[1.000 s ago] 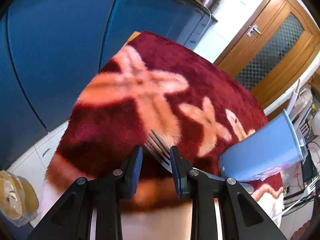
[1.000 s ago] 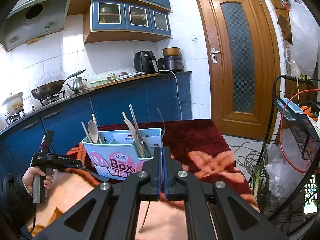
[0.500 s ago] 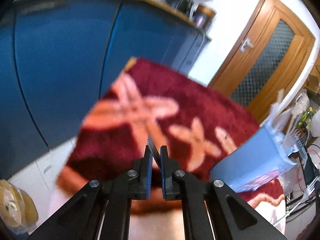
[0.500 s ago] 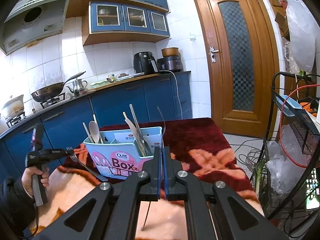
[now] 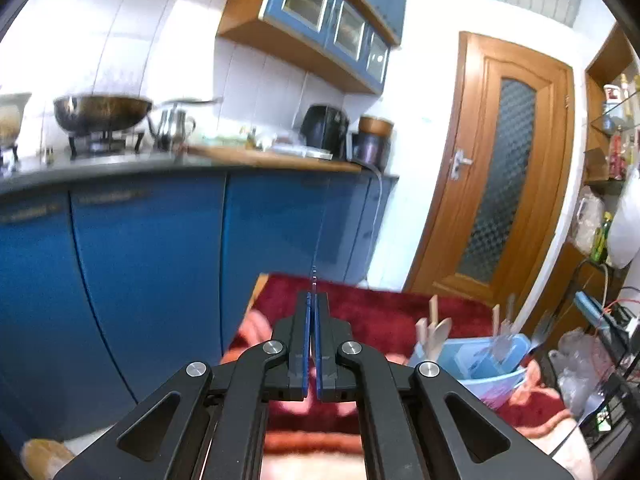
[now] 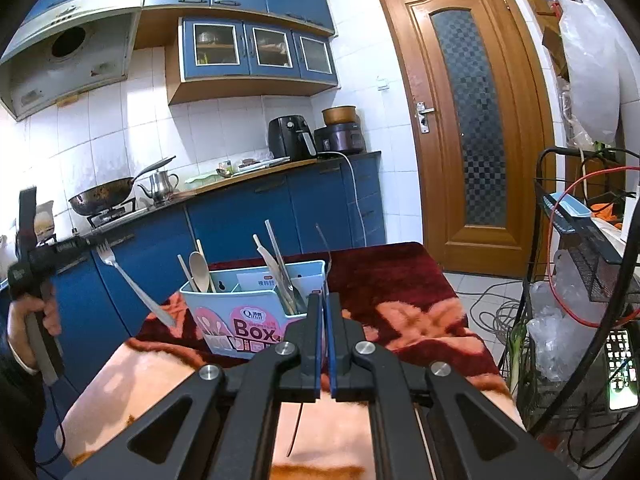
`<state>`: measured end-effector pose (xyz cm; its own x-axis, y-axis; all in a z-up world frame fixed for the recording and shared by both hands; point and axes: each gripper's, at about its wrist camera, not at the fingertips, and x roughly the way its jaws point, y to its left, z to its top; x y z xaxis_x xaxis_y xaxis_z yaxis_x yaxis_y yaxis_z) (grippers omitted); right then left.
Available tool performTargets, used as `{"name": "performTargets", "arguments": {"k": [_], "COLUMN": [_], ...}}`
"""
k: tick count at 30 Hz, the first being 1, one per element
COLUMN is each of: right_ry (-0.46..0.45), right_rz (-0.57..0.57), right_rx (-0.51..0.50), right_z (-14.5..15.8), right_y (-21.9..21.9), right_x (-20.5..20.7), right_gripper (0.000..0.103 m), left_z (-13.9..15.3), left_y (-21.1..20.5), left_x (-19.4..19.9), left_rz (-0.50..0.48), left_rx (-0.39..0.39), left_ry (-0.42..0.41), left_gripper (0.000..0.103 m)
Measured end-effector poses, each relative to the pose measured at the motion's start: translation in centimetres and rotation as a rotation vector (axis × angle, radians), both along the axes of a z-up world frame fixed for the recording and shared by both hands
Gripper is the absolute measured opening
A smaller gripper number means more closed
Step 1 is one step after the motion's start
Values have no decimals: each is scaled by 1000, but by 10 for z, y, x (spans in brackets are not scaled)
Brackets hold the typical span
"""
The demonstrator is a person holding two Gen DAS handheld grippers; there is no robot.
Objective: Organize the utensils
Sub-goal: 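Insert the fork into the caddy with the left tool while the right tool inserts its fork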
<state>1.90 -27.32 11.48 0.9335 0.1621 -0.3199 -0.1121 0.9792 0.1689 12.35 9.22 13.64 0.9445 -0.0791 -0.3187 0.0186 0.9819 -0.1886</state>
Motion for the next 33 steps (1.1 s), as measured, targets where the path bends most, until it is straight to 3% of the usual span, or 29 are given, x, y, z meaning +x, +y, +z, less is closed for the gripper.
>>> {"name": "performTargets", "arguments": {"k": [7, 12, 17, 23, 33], "right_ry": [-8, -16, -47, -93, -147], "right_rz": [-5, -12, -13, -17, -5], "right_rx": [17, 8, -52, -109, -132], "right_z": [-1, 5, 22, 47, 76], "right_y": [-9, -15, -13, -7, 12], "right_x": [-8, -9, -3, 16, 69], "right_gripper": [4, 4, 4, 4, 4], "left_z": [53, 73, 68, 55, 33], "left_y": [-17, -44, -75, -107, -131], "left_x": [-15, -5, 13, 35, 56], "left_rz": [2, -21, -60, -61, -95], "left_rx": [69, 132, 187, 316, 392], "left_ry": [-117, -137, -106, -82, -38], "left_gripper": [1, 1, 1, 1, 1]}}
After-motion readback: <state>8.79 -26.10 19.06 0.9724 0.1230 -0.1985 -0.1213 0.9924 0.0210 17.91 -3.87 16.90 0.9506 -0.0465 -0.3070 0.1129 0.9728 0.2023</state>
